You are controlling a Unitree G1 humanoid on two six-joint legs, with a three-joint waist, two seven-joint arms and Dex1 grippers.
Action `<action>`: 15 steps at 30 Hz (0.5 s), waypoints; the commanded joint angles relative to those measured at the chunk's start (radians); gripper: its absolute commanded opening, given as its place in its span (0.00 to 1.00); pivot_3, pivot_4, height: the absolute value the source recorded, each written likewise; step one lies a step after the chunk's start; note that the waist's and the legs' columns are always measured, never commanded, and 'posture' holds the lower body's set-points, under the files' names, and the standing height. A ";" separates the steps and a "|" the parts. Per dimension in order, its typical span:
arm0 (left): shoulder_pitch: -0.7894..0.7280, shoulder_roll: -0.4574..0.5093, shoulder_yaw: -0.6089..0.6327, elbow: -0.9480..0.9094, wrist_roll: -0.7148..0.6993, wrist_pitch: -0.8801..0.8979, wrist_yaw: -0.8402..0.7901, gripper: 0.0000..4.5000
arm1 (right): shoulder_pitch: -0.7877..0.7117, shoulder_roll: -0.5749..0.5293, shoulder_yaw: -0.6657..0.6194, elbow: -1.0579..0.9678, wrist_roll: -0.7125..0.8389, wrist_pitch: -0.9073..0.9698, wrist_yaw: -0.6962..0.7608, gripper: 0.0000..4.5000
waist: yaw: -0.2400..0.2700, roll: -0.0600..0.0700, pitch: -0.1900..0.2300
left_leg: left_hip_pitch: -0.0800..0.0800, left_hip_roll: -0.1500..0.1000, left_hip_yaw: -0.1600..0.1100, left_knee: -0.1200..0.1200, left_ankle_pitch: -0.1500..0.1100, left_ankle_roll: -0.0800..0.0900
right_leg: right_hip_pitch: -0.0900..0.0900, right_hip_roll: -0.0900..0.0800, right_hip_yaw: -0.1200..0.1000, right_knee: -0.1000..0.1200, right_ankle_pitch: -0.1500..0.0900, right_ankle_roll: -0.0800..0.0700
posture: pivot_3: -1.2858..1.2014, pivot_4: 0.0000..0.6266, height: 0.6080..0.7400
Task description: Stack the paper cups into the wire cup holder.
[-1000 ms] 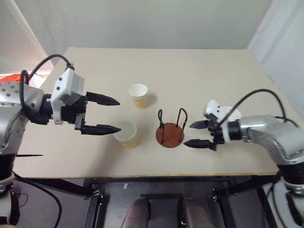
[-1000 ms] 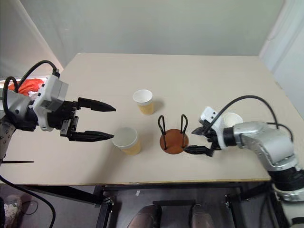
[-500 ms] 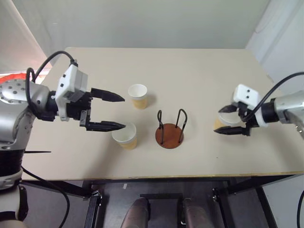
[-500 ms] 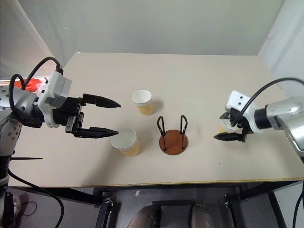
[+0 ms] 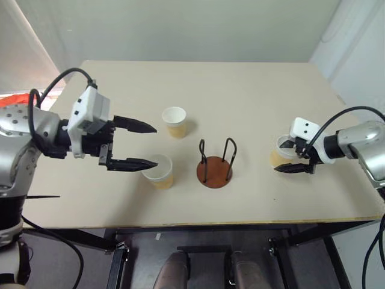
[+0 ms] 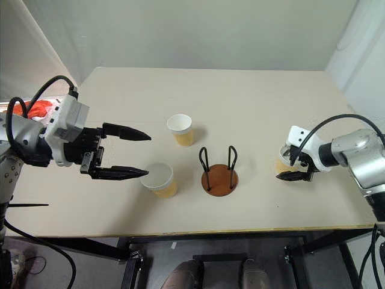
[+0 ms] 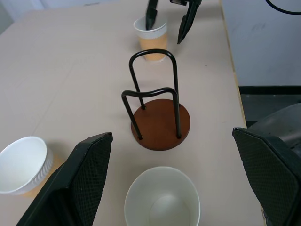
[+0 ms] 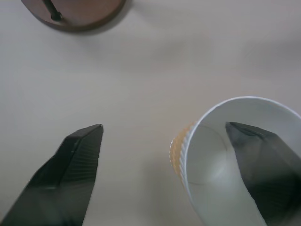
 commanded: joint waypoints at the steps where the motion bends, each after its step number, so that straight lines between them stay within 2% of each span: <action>1: -0.009 0.020 0.034 -0.028 -0.019 0.006 0.006 1.00 | -0.031 0.012 0.016 0.024 -0.065 -0.051 -0.001 0.63 | 0.000 0.000 0.000 | 0.000 0.000 0.000 0.000 0.000 0.000 | 0.000 0.000 0.000 0.000 0.000 0.000 | 0.52 0.24 1.00; 9: -0.007 0.015 0.037 -0.032 -0.019 0.013 0.016 1.00 | -0.058 0.032 -0.020 0.036 -0.068 -0.062 0.047 0.00 | 0.000 0.000 0.000 | 0.000 0.000 0.000 0.000 0.000 0.000 | 0.000 0.000 0.000 0.000 0.001 -0.001 | 0.52 0.24 1.00; 12: -0.012 0.010 0.041 -0.026 -0.020 0.010 0.020 1.00 | -0.089 0.026 -0.062 0.011 -0.019 -0.058 0.099 0.00 | 0.000 0.000 0.000 | 0.000 0.000 0.000 0.000 0.000 0.000 | 0.000 0.000 0.000 0.000 0.001 -0.001 | 0.52 0.24 1.00; 15: -0.015 0.018 0.051 -0.013 -0.019 0.003 0.015 1.00 | -0.187 0.047 -0.135 -0.041 0.098 -0.006 0.164 0.00 | 0.000 0.001 0.001 | 0.000 0.000 0.000 0.000 0.000 0.000 | -0.001 0.000 0.000 0.000 0.000 -0.001 | 0.52 0.24 1.00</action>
